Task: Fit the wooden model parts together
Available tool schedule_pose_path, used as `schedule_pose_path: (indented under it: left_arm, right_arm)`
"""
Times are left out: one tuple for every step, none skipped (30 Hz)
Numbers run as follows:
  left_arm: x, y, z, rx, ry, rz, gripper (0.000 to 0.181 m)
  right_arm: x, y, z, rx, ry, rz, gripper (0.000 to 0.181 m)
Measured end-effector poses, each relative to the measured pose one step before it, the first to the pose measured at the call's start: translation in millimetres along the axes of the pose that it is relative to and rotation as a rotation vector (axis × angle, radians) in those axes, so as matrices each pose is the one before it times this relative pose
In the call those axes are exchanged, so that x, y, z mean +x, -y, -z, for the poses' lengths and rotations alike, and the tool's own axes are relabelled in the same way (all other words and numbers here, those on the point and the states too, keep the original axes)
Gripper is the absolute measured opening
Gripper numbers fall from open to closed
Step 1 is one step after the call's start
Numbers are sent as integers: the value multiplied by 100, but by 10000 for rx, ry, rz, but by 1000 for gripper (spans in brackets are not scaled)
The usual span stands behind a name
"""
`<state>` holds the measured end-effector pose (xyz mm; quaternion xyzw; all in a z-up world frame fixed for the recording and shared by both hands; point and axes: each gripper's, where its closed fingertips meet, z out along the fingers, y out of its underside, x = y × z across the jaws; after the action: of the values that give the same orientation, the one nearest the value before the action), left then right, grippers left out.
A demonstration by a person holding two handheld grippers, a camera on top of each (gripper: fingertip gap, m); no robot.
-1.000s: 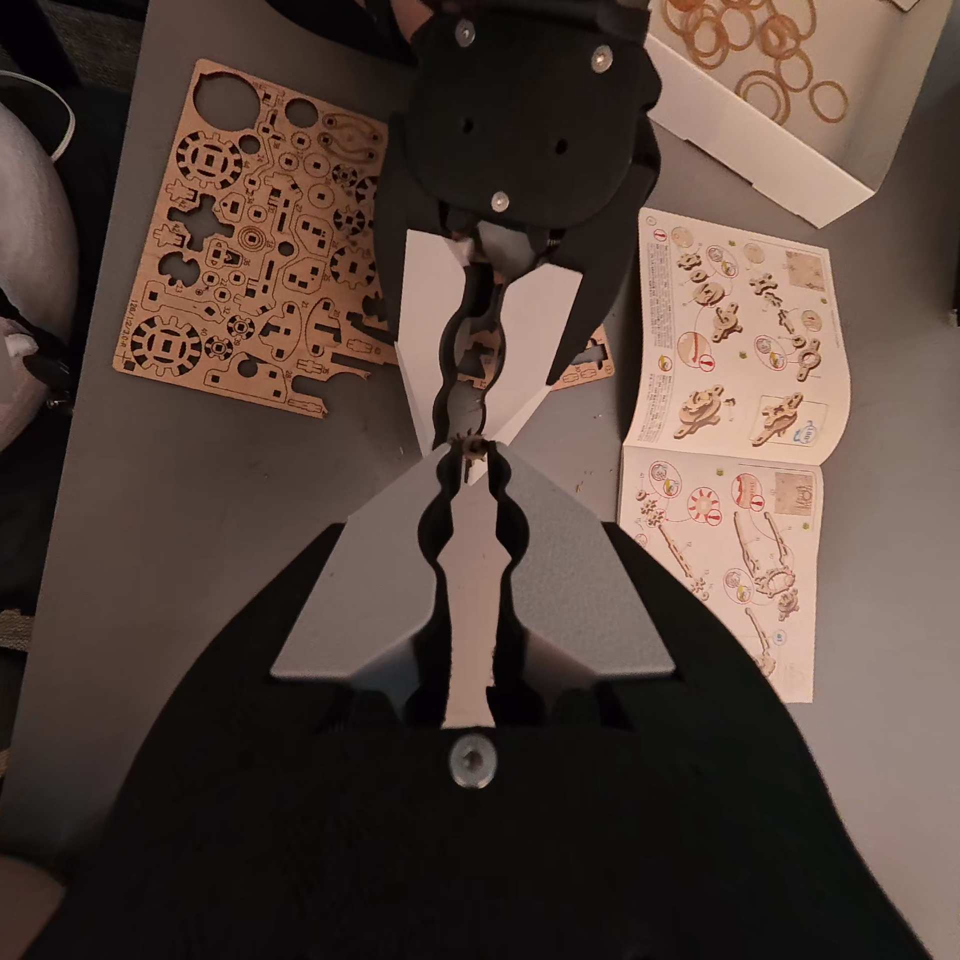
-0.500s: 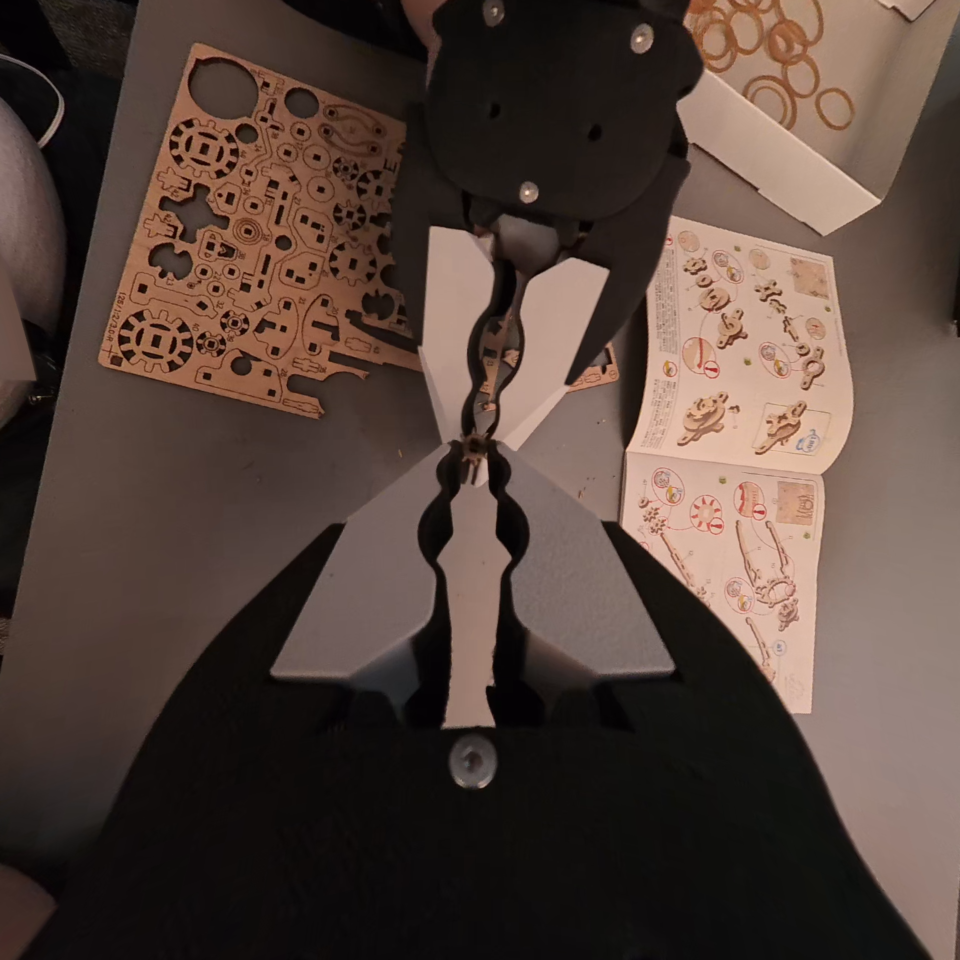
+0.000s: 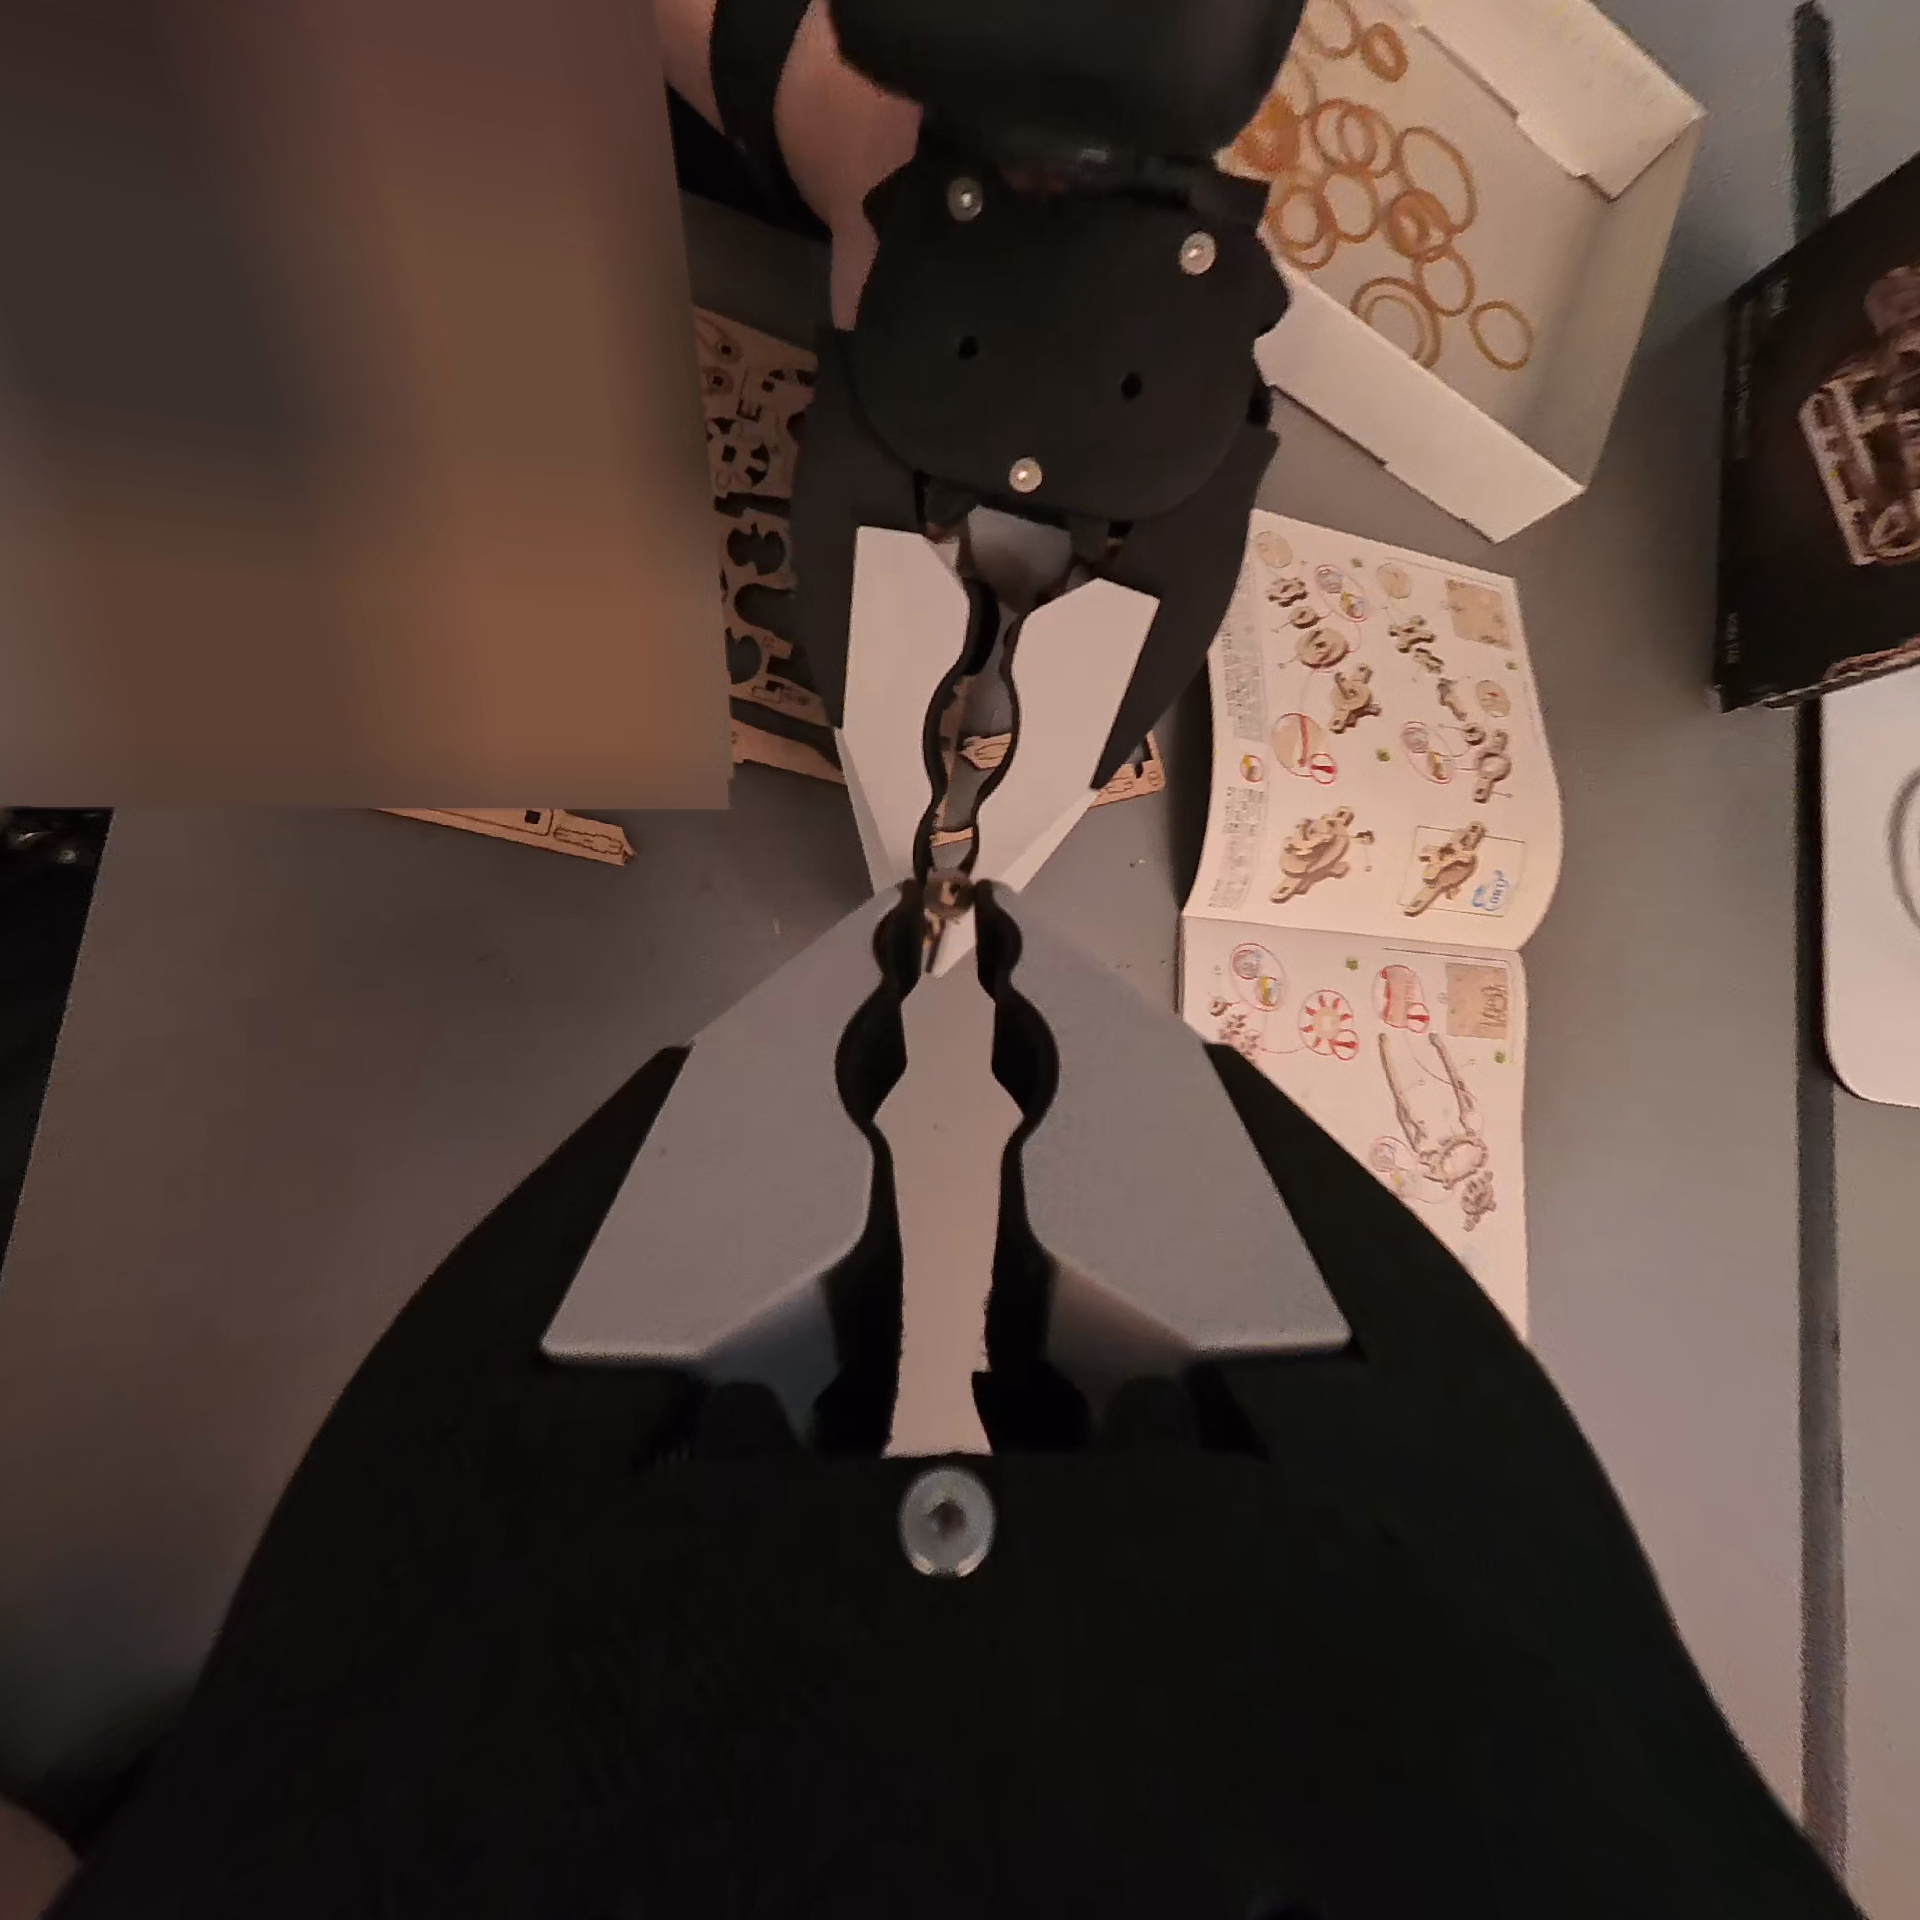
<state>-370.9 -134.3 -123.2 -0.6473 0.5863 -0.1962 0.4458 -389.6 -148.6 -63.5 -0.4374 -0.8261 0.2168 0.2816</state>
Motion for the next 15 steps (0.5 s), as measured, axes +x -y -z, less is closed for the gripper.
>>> schedule_pose_path:
  left_arm:
    - [-68,-30,11,-21,42,-1,0]
    - [-99,13,23,11,58,6,0]
    - [-123,79,33,44,69,29,0]
    - [-176,111,68,56,100,43,0]
    - [-287,128,97,59,169,43,0]
    - [-364,154,126,62,221,30,0]
    - [-445,148,157,48,284,-2,0]
    - [-524,106,171,-5,354,-77,0]
    - [-677,53,169,-64,488,-170,0]
    - [-741,56,169,-103,577,-268,0]
    - [-721,67,163,-114,600,-313,0]
    - [-665,140,171,-84,578,-302,0]
    - [-663,220,205,-53,563,-296,0]
    - [-691,291,249,-8,583,-320,0]
    - [-769,330,294,26,613,-340,0]
  right_arm:
    - [250,190,364,81,-246,-92,8]
    - [313,206,363,103,-272,-169,8]
    - [320,210,325,115,-292,-219,8]
    - [278,118,231,71,-308,-229,8]
    - [287,-54,139,-39,-377,-226,8]
    - [35,-124,81,-49,-310,-198,8]
    - [-134,-169,62,-43,-284,-199,8]
    - [-21,-194,80,-16,-390,-255,8]
    - [57,-90,104,89,-448,-346,8]
    - [-26,-78,105,126,-386,-379,8]
    - [135,-67,146,161,-471,-391,8]
    - [327,62,204,244,-555,-409,8]
    - [173,326,220,404,-452,-458,8]
    - [51,455,243,480,-350,-508,8]
    - [44,536,217,532,-318,-539,9]
